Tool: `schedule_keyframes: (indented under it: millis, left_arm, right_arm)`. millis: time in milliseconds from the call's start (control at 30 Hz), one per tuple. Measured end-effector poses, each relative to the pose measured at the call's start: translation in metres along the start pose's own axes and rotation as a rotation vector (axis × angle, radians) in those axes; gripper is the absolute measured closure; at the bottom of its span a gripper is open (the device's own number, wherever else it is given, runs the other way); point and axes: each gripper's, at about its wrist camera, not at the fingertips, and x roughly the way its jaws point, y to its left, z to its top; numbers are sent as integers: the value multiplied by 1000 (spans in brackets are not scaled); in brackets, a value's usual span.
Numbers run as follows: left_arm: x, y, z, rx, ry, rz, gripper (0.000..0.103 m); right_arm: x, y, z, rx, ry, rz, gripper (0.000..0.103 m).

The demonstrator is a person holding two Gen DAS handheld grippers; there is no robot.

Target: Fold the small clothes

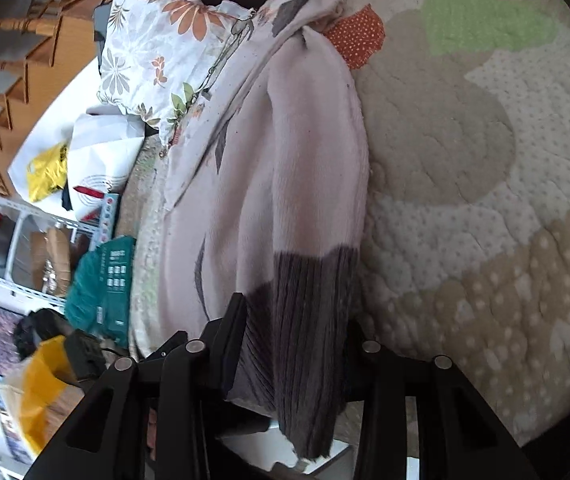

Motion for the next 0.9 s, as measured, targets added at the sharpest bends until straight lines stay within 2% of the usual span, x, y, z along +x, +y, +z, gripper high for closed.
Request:
schedule_keyframes:
  millis: [33, 100, 267, 400, 533, 767, 900]
  left_arm:
    - [-1, 1, 2, 12, 8, -2, 89]
    - [-4, 9, 7, -6, 28, -41, 96]
    - [-40, 29, 6, -44, -26, -57, 97]
    - [-57, 39, -17, -68, 4, -89, 99]
    - [-59, 46, -40, -91, 32, -78, 99]
    - [-66, 63, -20, -151, -22, -87, 99]
    - [-59, 69, -17, -163, -8, -74, 99]
  right_arm:
    - [0, 2, -1, -12, -6, -39, 92]
    - [1, 1, 0, -13, -6, -63, 93]
    - [-22, 4, -9, -15, -15, -28, 94]
    - [-48, 4, -37, -31, 38, -11, 95]
    - [-62, -1, -56, -35, 70, -16, 95]
    - [-49, 15, -45, -115, 98, -47, 95]
    - [-39, 20, -43, -152, 119, -74, 95]
